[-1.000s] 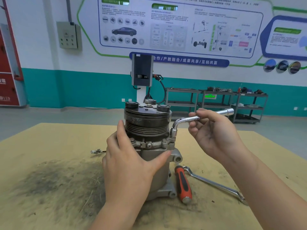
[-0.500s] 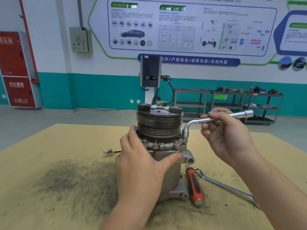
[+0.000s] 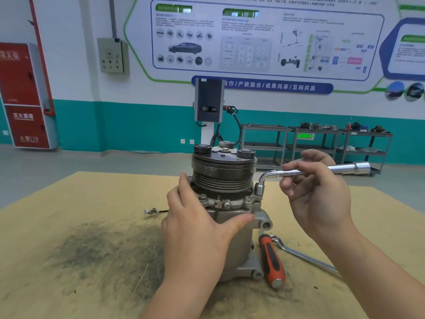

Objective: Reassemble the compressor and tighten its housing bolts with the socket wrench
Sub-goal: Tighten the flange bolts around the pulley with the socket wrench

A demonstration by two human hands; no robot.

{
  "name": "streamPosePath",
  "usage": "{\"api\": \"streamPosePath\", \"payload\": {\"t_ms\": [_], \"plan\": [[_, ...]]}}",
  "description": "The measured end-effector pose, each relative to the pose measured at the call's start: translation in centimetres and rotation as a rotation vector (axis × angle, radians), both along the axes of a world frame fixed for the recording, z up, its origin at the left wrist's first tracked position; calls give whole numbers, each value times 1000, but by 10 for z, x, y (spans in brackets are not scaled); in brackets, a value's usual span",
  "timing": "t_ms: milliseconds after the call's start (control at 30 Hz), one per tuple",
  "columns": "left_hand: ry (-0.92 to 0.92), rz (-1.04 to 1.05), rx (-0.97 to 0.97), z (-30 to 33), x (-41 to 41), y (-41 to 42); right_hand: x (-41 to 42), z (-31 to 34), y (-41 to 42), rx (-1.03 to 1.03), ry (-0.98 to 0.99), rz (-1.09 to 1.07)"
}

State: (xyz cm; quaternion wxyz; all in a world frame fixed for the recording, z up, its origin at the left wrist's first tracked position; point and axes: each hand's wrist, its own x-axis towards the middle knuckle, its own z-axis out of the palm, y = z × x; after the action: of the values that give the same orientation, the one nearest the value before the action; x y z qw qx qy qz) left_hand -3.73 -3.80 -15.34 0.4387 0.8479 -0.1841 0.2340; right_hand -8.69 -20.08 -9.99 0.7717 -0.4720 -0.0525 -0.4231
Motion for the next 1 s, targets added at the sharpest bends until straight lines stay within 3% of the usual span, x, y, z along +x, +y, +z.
{"api": "streamPosePath", "payload": {"t_ms": [233,333,400,533,700,833,1000], "plan": [[26,-8,-96,3,-1,0,-7,-6,11,-474,-171,-266],[30,1,-97,4,-3,0,-10,-7,17,-649,-150,-354],[32,9,-99,5,-6,-1,-11,-3,19,-627,-115,-375],[47,85,-76,4,-25,-15,-21,17,16,-385,-199,-391],[152,156,-75,13,-60,-52,-32,33,18,-208,-232,-112],[104,-11,-203,7,-80,-61,-28,25,22,-219,-123,-33],[121,-193,-298,9,-48,0,-25,19,19,-256,-98,-8]]}}
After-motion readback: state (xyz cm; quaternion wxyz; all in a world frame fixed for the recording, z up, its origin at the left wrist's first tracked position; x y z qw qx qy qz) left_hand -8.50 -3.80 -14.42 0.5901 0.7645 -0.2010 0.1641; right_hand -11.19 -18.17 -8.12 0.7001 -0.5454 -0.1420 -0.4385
